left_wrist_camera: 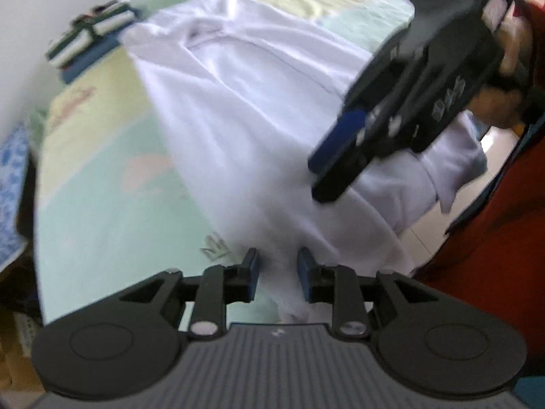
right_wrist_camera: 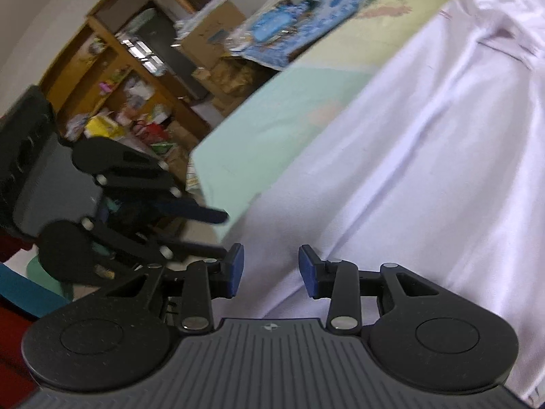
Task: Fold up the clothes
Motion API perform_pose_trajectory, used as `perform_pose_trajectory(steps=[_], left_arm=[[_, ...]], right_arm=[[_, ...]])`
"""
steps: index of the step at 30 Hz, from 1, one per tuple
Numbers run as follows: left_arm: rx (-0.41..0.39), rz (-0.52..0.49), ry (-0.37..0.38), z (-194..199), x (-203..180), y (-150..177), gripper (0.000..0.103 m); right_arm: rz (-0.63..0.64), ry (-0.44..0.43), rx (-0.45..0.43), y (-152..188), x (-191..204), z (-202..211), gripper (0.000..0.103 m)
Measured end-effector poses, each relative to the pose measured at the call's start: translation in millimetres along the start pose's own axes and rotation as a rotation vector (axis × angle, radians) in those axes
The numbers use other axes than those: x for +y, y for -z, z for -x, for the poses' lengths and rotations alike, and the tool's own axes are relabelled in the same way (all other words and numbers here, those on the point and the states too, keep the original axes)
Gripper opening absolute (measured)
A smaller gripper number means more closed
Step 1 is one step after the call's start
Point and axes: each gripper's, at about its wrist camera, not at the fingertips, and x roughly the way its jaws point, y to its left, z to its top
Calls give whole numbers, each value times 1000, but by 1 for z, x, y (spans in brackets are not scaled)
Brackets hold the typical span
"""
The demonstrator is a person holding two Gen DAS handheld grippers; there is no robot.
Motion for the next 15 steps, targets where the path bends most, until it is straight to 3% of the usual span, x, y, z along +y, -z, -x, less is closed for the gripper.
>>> perform_pose_trajectory(steps=[3,5,6,7,10,15], left_arm=[[9,-55,75,4,6,-4,29],[-31,-95,123,8,9,-10,43],[-55,-115,134,10,11,-13,60],[-75,-131,145,10,13,-16,66],[-104,-157,204,-1,19,-26,60],[-79,-266,330,-26,30,-22,60]], right_arm=[[-20,60,-33,2,-1,15,39],[-70,107,-83,2,-3,27,39],[-102,141,-108,2,-5,32,39],[-134,177,-133,3,-7,36,41],[-215,261,-188,11,-7,41,41],[-301,334,-168,25,4,28,41]])
